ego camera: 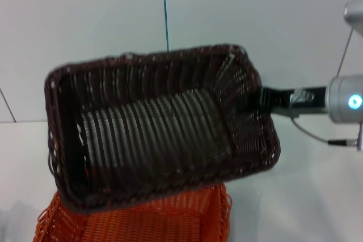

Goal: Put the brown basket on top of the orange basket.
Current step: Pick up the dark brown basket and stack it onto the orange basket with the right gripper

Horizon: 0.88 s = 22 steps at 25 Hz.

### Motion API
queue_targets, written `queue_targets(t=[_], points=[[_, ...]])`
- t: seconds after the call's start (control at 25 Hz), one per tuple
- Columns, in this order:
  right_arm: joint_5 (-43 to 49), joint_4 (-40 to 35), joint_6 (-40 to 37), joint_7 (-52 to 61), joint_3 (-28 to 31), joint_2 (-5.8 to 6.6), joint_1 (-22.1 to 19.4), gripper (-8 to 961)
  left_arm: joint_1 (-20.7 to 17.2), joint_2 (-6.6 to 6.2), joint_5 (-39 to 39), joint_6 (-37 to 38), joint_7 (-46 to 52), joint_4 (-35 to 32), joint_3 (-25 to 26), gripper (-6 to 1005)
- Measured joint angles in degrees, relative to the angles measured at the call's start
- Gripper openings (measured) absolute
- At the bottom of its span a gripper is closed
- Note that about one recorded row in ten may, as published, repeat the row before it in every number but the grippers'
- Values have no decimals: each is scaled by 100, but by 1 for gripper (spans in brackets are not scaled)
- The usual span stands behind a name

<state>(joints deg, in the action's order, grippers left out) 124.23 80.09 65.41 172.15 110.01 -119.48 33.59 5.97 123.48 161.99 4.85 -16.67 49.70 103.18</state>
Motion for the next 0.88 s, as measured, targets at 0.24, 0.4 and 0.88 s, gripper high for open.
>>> queue_targets(t=[0.24, 0.4, 0.88], points=[[-477, -312, -1047, -3, -1134, -23, -291, 132, -12, 0, -1, -2, -38, -6, 0, 674], [-779, -393, -1753, -9, -1870, -8, -476, 132, -33, -3, -1, -3, -45, -18, 0, 674], [-852, -834, -2370, -5, -2764, -14, -651, 131, -56, -17, -1, -2, -180, -38, 7, 673]])
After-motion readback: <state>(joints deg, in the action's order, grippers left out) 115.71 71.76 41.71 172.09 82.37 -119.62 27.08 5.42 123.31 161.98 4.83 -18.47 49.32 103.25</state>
